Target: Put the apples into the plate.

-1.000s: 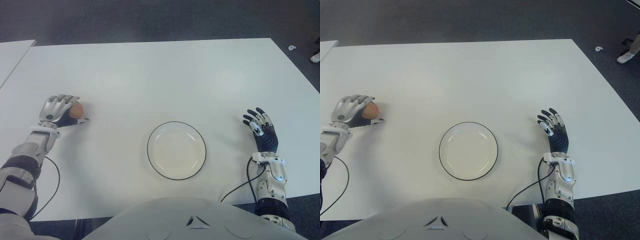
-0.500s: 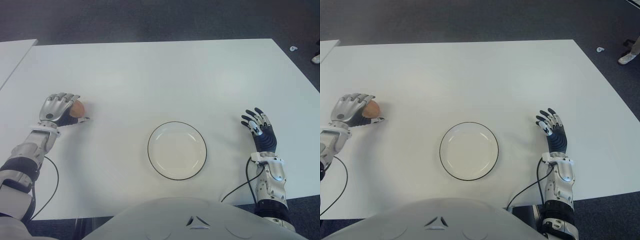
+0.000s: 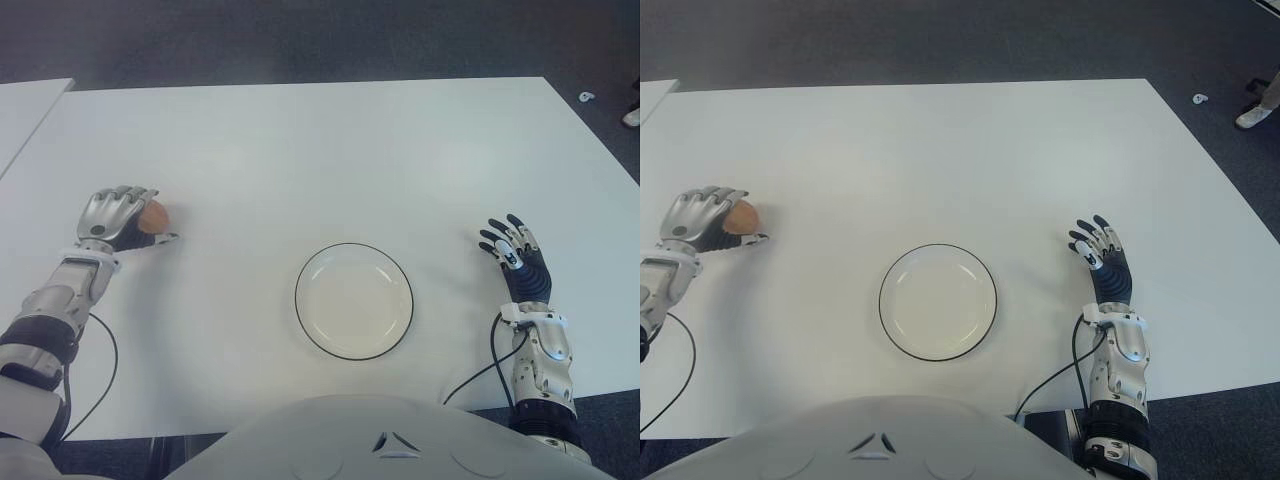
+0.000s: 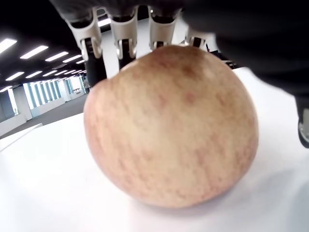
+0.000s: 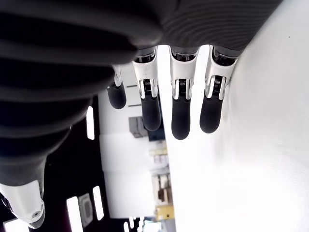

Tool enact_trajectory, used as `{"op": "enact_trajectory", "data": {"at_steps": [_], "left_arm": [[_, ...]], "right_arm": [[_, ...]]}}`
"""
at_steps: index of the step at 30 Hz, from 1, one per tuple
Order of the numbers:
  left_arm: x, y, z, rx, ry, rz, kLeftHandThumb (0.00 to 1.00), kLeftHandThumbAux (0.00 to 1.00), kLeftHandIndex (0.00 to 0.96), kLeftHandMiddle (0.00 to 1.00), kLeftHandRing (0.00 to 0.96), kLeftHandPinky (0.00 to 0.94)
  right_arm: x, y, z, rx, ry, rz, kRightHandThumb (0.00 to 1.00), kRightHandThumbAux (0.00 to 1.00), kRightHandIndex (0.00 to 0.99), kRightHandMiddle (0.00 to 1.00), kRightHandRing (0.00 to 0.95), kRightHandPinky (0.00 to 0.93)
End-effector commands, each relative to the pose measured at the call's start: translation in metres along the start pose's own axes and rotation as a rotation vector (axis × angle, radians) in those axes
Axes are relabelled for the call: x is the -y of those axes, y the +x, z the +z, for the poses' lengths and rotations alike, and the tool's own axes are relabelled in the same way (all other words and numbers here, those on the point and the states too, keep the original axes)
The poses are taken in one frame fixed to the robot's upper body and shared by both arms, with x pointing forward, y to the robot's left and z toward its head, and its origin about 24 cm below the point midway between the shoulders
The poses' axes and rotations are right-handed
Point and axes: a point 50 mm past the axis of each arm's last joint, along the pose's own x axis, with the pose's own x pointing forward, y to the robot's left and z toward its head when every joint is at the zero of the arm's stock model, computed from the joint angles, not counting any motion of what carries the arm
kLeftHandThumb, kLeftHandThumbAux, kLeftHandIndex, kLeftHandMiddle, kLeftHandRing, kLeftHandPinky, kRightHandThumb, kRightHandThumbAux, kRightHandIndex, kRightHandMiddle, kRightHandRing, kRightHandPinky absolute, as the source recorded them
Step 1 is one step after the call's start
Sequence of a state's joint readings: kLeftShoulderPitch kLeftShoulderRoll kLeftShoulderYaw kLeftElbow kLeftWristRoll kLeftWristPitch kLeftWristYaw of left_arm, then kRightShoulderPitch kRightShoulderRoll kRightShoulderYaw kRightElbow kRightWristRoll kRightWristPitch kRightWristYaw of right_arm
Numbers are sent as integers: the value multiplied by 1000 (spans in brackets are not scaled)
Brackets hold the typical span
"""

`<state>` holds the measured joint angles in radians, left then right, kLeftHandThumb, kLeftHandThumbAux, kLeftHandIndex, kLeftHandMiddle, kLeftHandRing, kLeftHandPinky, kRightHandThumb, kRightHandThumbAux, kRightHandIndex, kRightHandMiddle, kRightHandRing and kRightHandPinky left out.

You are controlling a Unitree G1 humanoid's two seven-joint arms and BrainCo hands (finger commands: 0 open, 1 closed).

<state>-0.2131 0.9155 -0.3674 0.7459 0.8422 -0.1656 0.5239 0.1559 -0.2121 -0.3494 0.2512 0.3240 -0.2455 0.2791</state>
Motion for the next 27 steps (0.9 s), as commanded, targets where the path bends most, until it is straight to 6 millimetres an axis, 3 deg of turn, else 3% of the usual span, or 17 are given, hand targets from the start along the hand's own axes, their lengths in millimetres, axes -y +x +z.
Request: {"op": "enact_trajectory", "data": {"at_steps": [1,18,27], "left_arm": [[2,-3,-2,-2,10,-13,372,367,168,235,232,248],[3,1,2,-8,-4,-10,384,362,170,232,227,224],[7,1,-2,-35,-5,-43,373,363,166,234,231,260]], "right_arm": [[0,-2,-6,-37,22,-14,588,611,108,228,257,291],[-1,0,-5,-32,15,-14,598,617,116,241,267,291],[0,1,-4,-37,13,-21,600,622,115,245,270,294]]}}
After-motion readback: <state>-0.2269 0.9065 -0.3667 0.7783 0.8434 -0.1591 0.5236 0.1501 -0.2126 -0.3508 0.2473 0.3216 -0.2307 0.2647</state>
